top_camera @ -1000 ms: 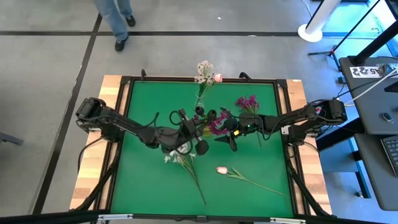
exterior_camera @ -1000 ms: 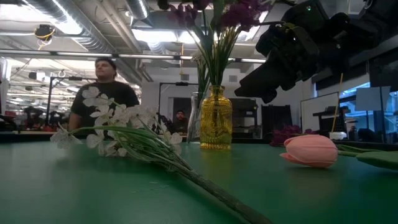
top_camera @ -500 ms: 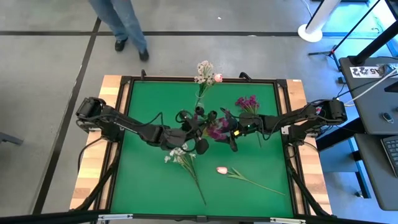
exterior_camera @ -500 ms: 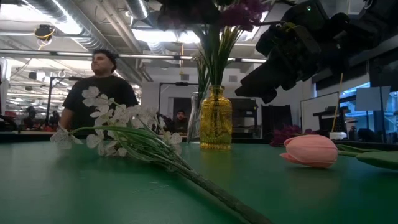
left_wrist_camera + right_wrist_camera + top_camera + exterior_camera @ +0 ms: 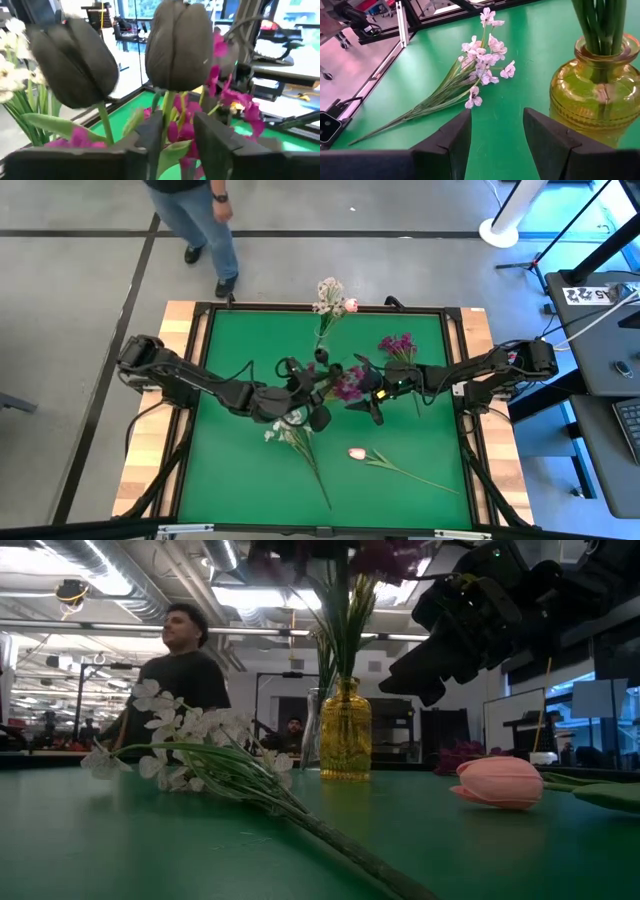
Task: Sort flowers into vase by color
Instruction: Put the black flower into the yellow vase
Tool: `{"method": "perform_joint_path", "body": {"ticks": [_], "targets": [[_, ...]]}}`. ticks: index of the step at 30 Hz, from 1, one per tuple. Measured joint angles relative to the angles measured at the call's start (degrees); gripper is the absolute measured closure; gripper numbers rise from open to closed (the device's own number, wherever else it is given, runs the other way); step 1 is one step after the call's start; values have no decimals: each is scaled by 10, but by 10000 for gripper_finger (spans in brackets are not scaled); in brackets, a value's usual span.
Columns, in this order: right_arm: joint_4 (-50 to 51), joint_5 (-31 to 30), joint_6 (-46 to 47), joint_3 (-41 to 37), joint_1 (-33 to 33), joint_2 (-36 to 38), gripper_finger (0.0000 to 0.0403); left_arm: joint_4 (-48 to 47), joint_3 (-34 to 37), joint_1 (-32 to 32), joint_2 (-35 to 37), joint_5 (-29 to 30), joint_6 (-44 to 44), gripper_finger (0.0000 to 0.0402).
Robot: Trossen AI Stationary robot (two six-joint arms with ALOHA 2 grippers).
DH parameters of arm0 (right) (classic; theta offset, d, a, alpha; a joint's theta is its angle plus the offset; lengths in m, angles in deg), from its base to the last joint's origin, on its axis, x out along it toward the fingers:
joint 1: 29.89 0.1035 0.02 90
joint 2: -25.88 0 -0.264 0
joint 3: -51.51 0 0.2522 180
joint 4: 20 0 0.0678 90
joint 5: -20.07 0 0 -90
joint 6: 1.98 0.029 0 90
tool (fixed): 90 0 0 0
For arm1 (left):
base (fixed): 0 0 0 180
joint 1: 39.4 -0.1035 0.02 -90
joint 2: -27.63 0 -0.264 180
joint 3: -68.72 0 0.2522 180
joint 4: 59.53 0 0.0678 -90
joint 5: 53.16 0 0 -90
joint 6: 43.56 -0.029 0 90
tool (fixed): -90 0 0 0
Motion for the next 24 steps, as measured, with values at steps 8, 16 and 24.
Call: {"method": "perform_joint_path", "body": {"ticks": [8,16,24], "targets": [[0,0,0,0,0,0,223,2,0,24,38,17,-29,234],[-2,0,0,0,0,0,223,-38,0,4,38,17,11,216],[-4,0,0,0,0,0,223,-79,0,-29,21,-40,62,216]]}}
